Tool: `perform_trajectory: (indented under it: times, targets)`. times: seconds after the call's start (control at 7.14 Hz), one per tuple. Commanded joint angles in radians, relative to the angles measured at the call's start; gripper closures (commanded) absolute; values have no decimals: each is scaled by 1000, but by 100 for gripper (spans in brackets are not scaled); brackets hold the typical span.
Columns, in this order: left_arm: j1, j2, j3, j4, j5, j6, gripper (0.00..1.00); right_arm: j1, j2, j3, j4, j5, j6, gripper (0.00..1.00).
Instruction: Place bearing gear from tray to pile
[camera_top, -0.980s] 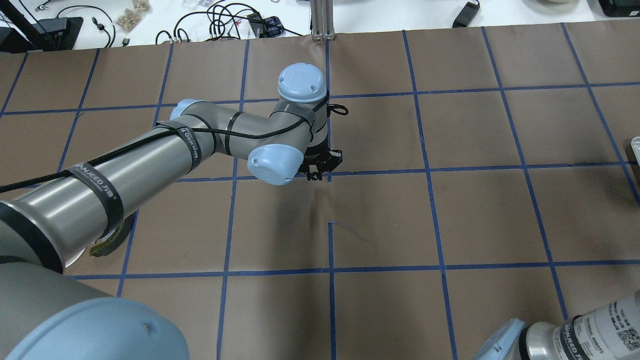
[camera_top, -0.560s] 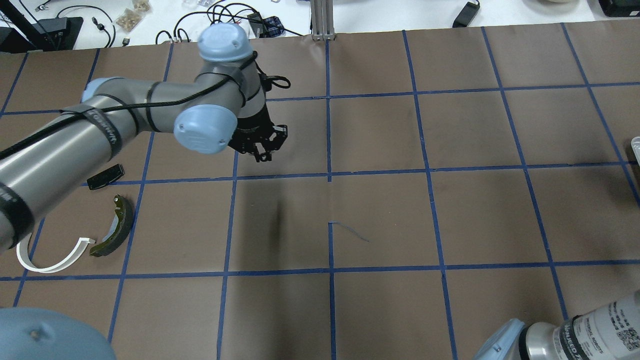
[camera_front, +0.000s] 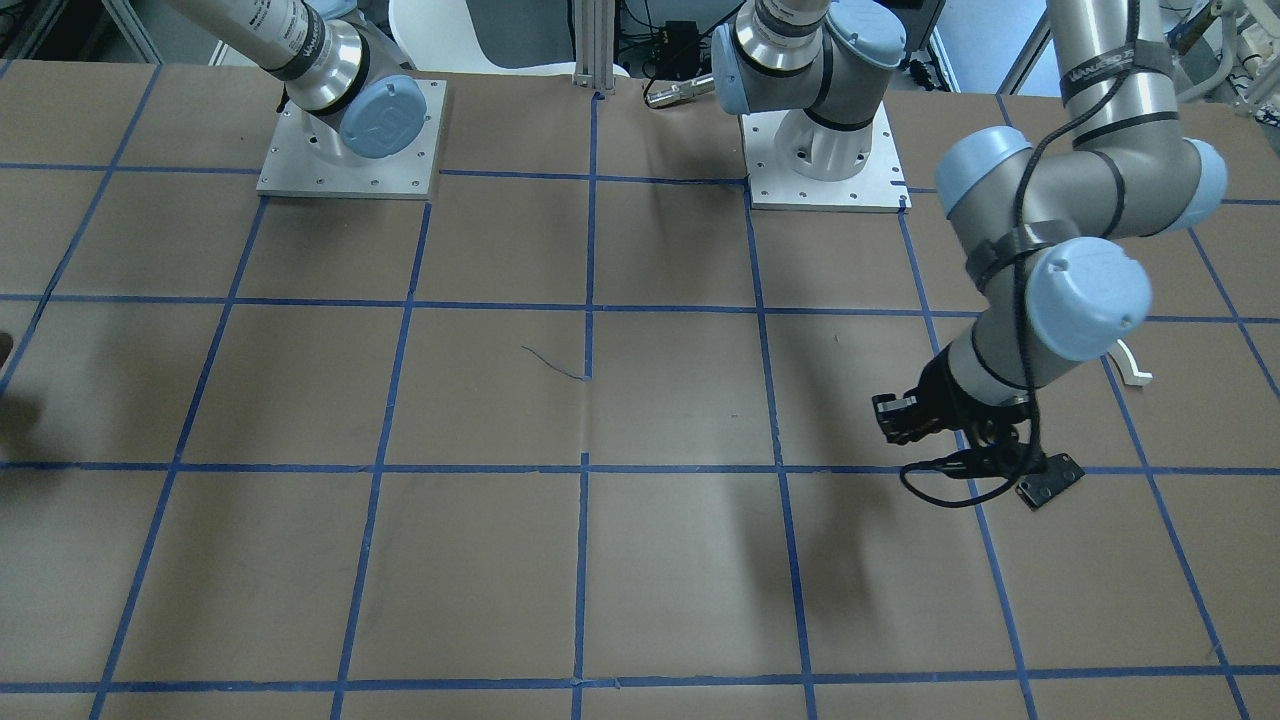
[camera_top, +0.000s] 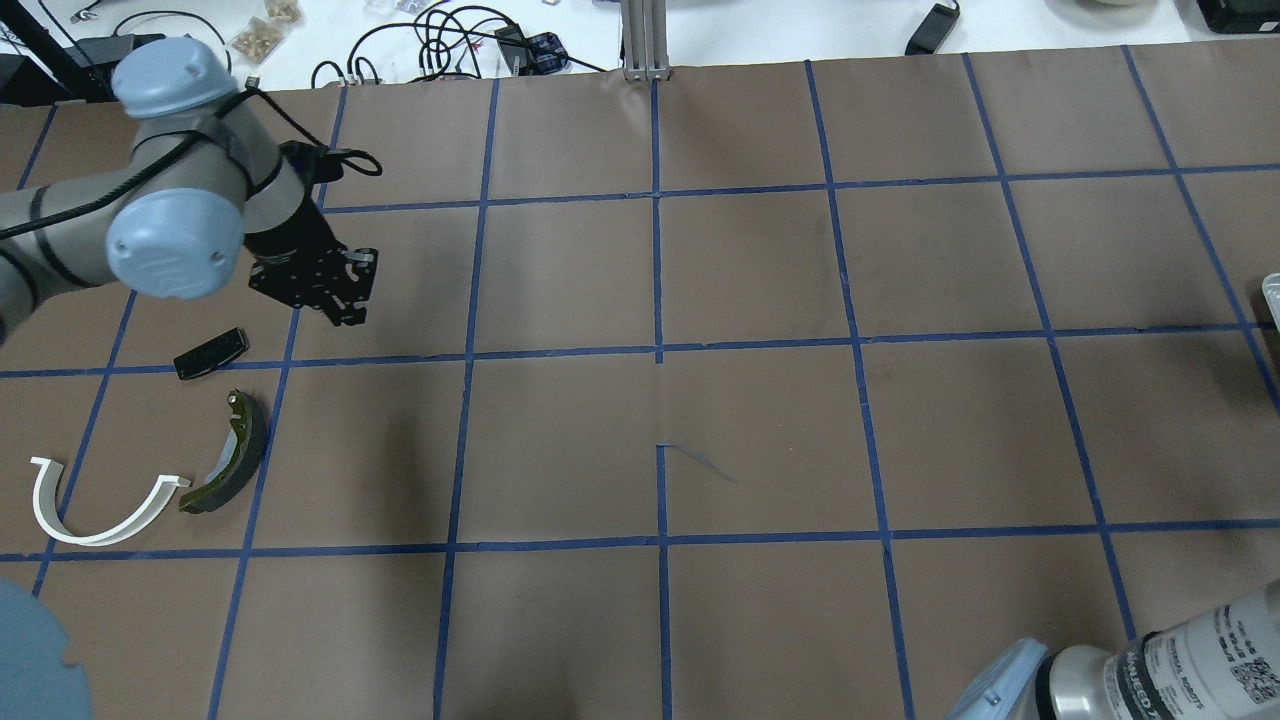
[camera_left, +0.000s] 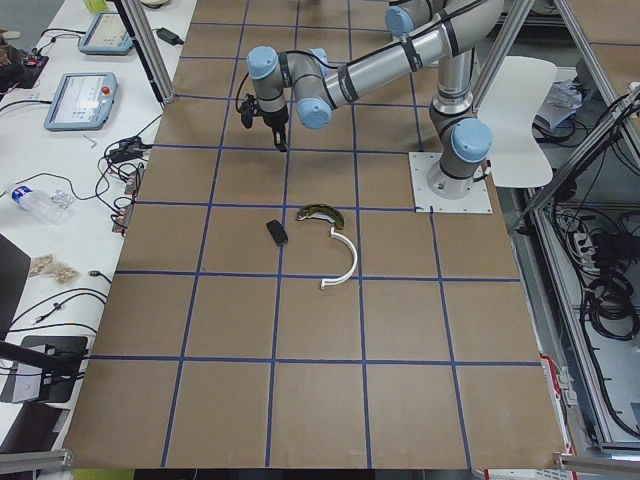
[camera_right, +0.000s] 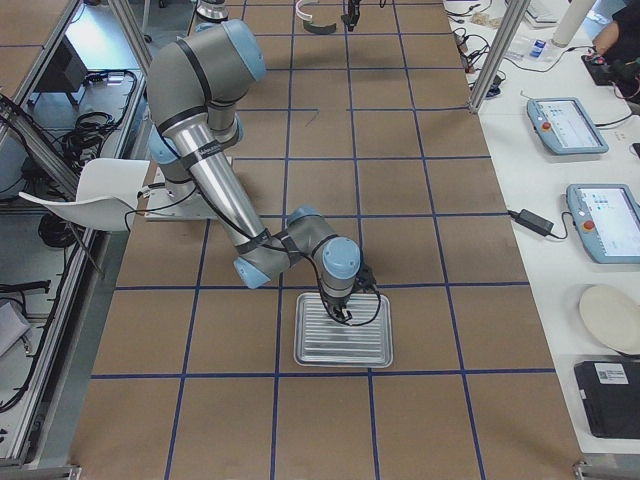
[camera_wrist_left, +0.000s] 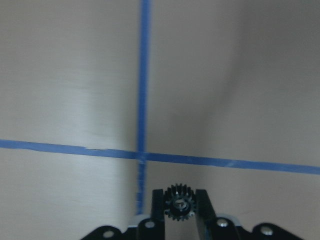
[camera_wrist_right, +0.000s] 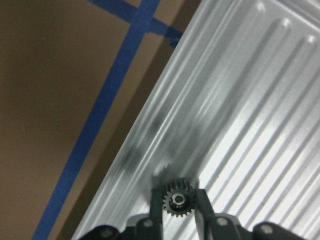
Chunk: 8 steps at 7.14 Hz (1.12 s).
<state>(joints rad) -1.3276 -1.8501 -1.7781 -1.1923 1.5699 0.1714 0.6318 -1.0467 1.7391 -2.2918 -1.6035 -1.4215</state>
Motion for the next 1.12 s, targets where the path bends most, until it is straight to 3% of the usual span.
perform_trajectory:
  times: [0.0, 0.28, 0.56, 0.7, 0.84, 0.98]
  targets:
    - [161, 3, -29, 48, 1, 237, 100, 15, -41, -6, 8, -4, 4, 93]
    - [284, -14, -43, 89, 33, 423, 100, 110, -172, 2, 143, -6, 164, 92]
    - [384, -34, -47, 135, 33, 554, 100, 292, -232, 38, 334, -6, 498, 92]
    - [381, -41, -52, 163, 30, 539, 79, 375, -293, 118, 336, 0, 694, 92]
    - [380, -43, -50, 175, 22, 549, 38, 498, -359, 175, 322, 2, 878, 91]
    - [381, -43, -52, 178, 24, 551, 5, 638, -377, 187, 322, -3, 1073, 91]
